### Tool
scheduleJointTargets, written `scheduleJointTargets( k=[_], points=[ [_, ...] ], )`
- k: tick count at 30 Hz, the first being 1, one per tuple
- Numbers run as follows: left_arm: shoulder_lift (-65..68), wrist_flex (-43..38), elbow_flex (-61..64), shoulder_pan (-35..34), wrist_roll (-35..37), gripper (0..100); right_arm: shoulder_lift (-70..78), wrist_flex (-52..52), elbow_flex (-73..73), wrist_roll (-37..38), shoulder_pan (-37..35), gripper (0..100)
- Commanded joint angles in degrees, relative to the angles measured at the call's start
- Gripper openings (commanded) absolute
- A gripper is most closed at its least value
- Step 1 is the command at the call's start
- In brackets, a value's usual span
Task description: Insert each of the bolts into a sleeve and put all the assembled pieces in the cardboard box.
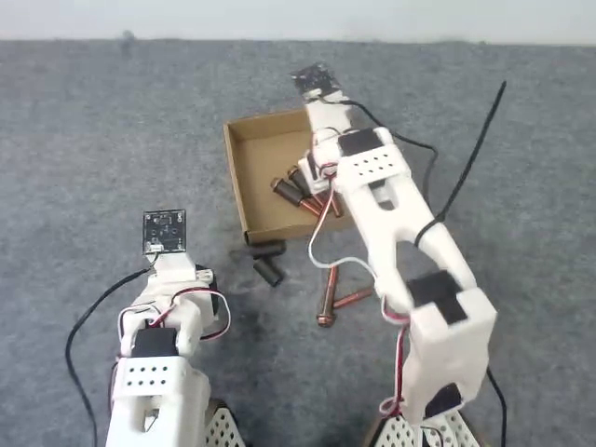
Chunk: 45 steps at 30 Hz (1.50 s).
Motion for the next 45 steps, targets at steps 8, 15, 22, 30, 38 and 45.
scheduleJointTargets(
  k=[8, 15, 22, 30, 38, 45],
  points=[
    [0.3, 0.1, -3.2, -0.4, -0.4, 1, -17.3, 26.9, -3.2, 0.7, -8.9, 3.8],
    [0.3, 0.1, -3.2, -0.4, -0.4, 1, -20.3, 42.3, -3.2, 0.5, -14.4, 3.8],
    [0.3, 0.3, -3.2, -0.4, -0.4, 1, -25.4, 41.0, 9.2, 0.7, -17.5, 3.8],
    [0.3, 0.4, -3.2, -0.7, -0.4, 1, -31.2, 26.9, 23.7, 0.7, -19.8, 3.8],
    [0.3, 0.0, -3.2, -5.4, -0.3, 1, -31.0, -3.2, 38.5, 0.7, -20.1, 3.9],
    [0.3, -1.5, -3.2, -5.8, -0.1, 1, -22.5, -7.2, 35.3, 0.7, -21.4, 6.8]
  ],
)
